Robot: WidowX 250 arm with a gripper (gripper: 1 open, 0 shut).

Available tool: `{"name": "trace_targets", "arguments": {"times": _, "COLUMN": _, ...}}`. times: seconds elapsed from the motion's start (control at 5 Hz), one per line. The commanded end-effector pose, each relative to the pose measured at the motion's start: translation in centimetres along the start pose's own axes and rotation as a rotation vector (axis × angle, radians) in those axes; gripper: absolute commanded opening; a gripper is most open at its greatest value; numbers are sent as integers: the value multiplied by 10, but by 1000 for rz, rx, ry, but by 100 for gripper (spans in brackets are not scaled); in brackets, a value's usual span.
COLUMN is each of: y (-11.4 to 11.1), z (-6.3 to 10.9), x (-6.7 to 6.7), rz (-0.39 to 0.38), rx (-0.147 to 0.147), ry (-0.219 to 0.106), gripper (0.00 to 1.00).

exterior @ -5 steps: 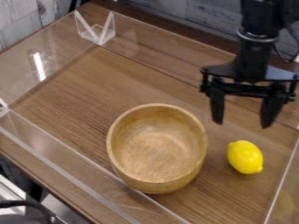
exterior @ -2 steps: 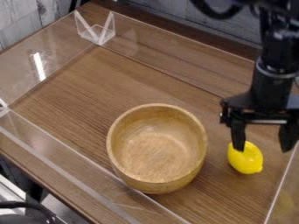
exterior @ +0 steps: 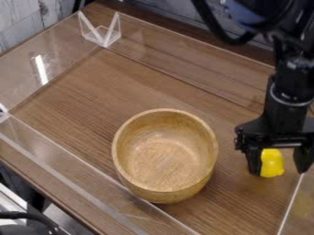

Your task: Put the lemon in the brown bowl

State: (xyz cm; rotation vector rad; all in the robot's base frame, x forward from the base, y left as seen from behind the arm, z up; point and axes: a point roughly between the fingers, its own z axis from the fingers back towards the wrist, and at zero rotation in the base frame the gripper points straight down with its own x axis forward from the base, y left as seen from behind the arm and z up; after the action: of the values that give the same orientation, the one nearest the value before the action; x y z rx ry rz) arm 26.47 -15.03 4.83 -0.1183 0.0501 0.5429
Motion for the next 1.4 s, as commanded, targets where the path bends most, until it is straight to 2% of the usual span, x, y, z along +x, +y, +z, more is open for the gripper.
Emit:
{"name": "trace_targets", "arguments": {"times": 0.0, "y": -9, "z": 1, "x": 0, "rz": 11, "rx": -44, "ry": -16, "gripper": 100}}
{"name": "trace_targets", "arguments": {"times": 1.2, "y": -5, "z": -9, "x": -4, "rz": 49, "rx": -38, "ry": -5, "gripper": 100}}
